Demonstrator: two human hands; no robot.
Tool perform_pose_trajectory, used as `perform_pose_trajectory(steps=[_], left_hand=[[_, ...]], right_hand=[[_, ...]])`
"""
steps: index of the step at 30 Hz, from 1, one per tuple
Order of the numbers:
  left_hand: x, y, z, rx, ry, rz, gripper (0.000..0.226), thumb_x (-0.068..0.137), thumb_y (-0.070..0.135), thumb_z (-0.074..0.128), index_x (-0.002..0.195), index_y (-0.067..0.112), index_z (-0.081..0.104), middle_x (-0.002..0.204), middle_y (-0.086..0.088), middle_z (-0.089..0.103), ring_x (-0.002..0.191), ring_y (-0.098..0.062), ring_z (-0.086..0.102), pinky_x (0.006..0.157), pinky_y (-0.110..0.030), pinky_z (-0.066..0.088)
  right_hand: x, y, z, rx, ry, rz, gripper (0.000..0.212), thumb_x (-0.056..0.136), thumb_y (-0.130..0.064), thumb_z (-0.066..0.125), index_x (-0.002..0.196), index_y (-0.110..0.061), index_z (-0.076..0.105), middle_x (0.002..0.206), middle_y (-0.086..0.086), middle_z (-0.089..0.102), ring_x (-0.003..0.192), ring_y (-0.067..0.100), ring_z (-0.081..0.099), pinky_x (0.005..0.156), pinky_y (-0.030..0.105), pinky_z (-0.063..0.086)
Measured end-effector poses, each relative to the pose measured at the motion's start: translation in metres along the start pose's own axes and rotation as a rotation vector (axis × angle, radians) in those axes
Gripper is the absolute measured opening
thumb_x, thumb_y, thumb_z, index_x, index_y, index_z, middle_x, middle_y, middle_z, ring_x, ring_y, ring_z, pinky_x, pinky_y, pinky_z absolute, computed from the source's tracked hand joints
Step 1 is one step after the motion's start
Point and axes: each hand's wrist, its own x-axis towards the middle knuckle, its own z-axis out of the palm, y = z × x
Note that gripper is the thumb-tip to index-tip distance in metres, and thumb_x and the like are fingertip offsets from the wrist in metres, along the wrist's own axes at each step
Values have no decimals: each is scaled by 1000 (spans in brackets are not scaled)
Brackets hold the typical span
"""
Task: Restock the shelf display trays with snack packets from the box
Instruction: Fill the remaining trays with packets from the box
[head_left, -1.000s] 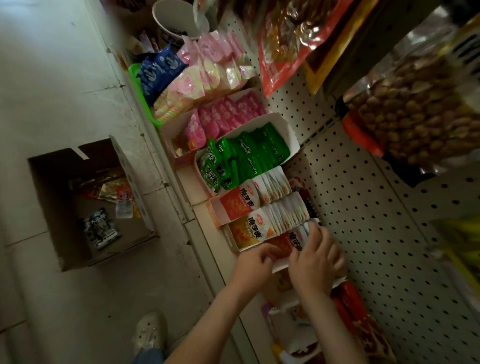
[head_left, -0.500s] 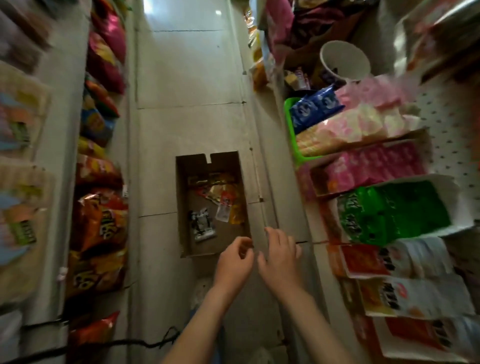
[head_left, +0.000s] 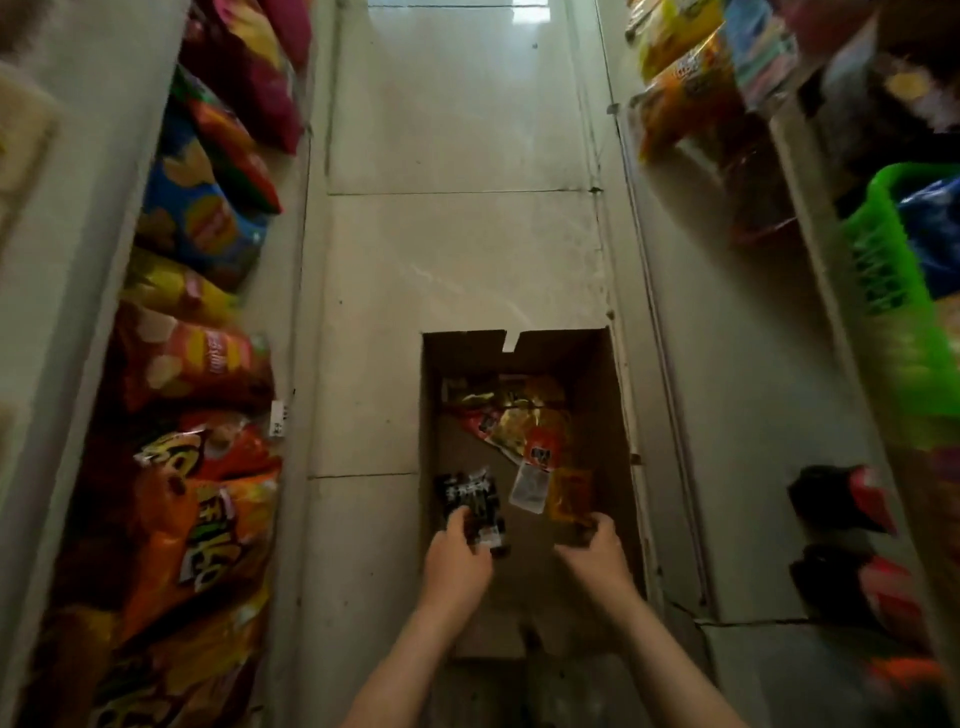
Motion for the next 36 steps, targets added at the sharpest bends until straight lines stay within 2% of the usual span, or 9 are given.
perform_pose_trajectory(steps=[5,9,15,19,22,26,29,33,36], left_hand=[[97,17,38,-239,40,-194,60,99,17,49,152,24,21,136,-10,51,111,-26,58,87,-36,54],[174,29,68,-350,98,-295,50,99,16,46,147,11,30,137,-14,49,121,-31,51,95,-37,46],[267,25,86,-917,231,-265,24,94,8,53,114,-1,62,102,-19,65,82,-28,61,66,-32,49],[291,27,85,-1148,250,-275,44,91,26,65,126,2,56,115,-19,66,96,-29,65,67,-30,52],[295,36,78,-1091,176,-223,41,94,27,60,128,5,56,118,-15,65,102,-26,64,69,-29,51],[289,49,74,-1013,251,-218,24,100,14,47,118,6,60,104,-11,65,81,-20,61,66,-26,48],[263,42,75,-913,321,-282,25,102,19,41,122,14,55,110,-10,64,99,-28,64,90,-41,53],[186,34,64,-766,362,-259,28,103,24,39,127,16,52,117,-10,61,105,-28,61,92,-43,51],[118,39,41,-568,336,-82,21,102,26,42,114,17,56,110,-9,65,96,-27,63,87,-42,53]], right_hand=[[103,-9,43,116,24,50,84,82,-8,70,149,-15,20,147,14,35,133,32,39,104,42,37],[172,-27,70,15,58,-14,91,82,-16,72,150,-17,13,150,12,29,136,32,33,108,43,34],[250,-45,88,-309,14,-241,107,81,-31,73,152,-25,-8,160,4,-6,146,32,-4,116,54,13],[258,-34,97,-400,50,-248,117,78,-31,76,149,-29,-18,159,1,-16,145,33,-11,115,59,13],[253,-36,94,-372,37,-245,113,80,-31,73,150,-30,-15,159,1,-14,145,34,-8,116,58,12],[246,-46,81,-179,109,-237,101,82,-13,70,152,-26,-2,160,5,2,147,30,4,116,49,18],[218,-43,70,-144,159,-213,90,87,-1,61,153,-22,4,157,8,17,143,28,22,112,43,30],[146,-43,51,-132,216,-244,82,89,3,54,152,-25,11,145,6,40,131,25,43,101,39,44],[83,-57,18,18,155,-270,65,92,3,48,148,-23,26,121,-5,49,108,15,54,79,21,47]])
